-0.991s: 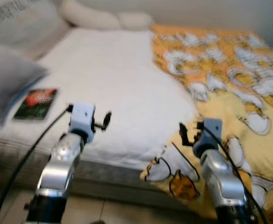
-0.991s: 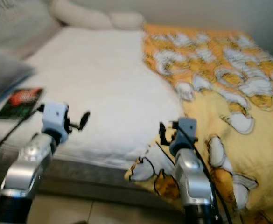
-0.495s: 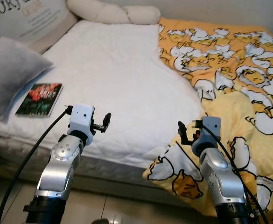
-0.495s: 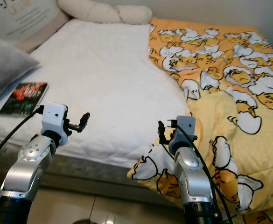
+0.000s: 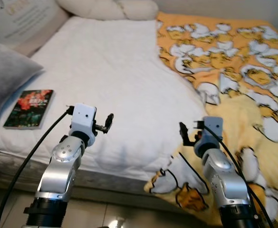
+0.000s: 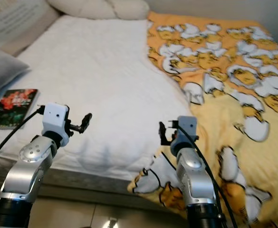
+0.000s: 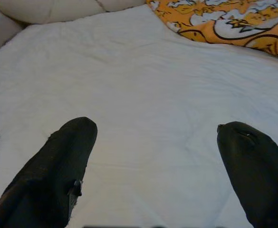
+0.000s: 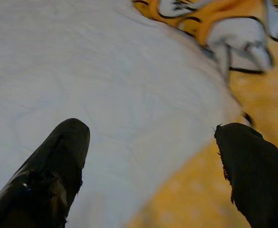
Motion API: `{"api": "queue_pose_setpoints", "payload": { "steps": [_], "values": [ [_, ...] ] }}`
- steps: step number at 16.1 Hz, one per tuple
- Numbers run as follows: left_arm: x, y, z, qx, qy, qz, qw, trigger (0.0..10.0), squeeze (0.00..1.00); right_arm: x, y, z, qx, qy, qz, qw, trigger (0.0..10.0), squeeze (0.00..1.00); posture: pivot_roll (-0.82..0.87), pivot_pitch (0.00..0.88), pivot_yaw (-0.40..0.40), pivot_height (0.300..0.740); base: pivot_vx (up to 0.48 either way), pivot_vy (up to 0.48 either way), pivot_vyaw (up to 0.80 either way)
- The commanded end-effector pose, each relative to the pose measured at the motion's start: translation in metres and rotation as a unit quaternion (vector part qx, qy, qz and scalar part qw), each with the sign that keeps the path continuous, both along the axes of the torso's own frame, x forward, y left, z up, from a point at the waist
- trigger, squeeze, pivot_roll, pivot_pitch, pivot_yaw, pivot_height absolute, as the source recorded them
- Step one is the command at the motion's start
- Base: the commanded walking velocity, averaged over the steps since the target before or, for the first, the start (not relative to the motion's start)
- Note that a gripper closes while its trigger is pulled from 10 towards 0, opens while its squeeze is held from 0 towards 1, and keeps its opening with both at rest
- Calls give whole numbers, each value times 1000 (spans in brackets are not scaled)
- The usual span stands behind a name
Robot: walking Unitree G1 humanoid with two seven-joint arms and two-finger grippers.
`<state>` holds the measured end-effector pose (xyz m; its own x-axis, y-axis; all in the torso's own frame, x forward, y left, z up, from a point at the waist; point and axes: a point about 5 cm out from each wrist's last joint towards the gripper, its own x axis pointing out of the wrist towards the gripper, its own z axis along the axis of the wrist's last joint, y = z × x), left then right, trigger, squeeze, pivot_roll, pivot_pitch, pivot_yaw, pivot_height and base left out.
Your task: Clean up the room
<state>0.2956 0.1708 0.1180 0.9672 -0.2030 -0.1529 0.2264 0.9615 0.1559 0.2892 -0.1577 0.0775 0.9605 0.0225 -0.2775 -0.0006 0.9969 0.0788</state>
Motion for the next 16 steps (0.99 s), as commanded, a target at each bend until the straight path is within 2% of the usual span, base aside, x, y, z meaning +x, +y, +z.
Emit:
{"api": "queue_pose_setpoints", "payload": {
  "steps": [1, 3, 6, 11, 12, 13, 14, 15, 16],
  "values": [
    [0, 0, 0, -2, 4, -1, 1000, 10000, 0, -1, -4, -3, -2, 12, -7, 1000, 10000, 0, 17, 0, -1, 740, 311, 0, 0],
    [0, 0, 0, -2, 4, -2, 1000, 10000, 0, -1, -4, -4, 1, 15, -6, 1000, 10000, 0, 17, 0, -1, 740, 307, 0, -775],
    [0, 0, -1, 3, 5, -5, 1000, 10000, 0, 0, -3, -2, -5, 8, 2, 1000, 10000, 0, 17, 0, 1, 740, 285, 0, 0],
    [-1, -1, -1, 11, 6, -14, 1000, 10000, 0, 0, 0, -3, 7, 12, 28, 999, 10000, 0, 10, 0, 9, 740, 0, 0, 0],
    [-1, -1, -1, 16, 5, -20, 1000, 10000, 0, 1, 1, -4, 11, 16, 42, 999, 10000, 39, 10, 0, 9, 740, 0, 0, 0],
    [-1, -1, 0, 21, 5, -24, 999, 10000, 0, 2, 1, -5, 7, 23, 42, 999, 10000, 733, 11, 0, 8, 740, 0, 0, 0],
    [-1, 0, 0, 32, 10, -54, 998, 10000, 0, 6, -2, -15, -11, 62, 50, 997, 10000, 1000, 29, 0, -8, 740, 0, 0, 0],
    [-1, -1, 0, 36, 14, -68, 997, 10000, 0, 7, -3, -18, -19, 73, 51, 996, 10000, 1000, 29, 0, -8, 740, 0, 0, 0],
    [-3, -6, -4, 59, 32, -121, 990, 10000, 0, 12, -2, -24, -24, 88, 59, 994, 10000, 1000, 43, 0, -19, 740, 0, 0, 0]
  ]
}}
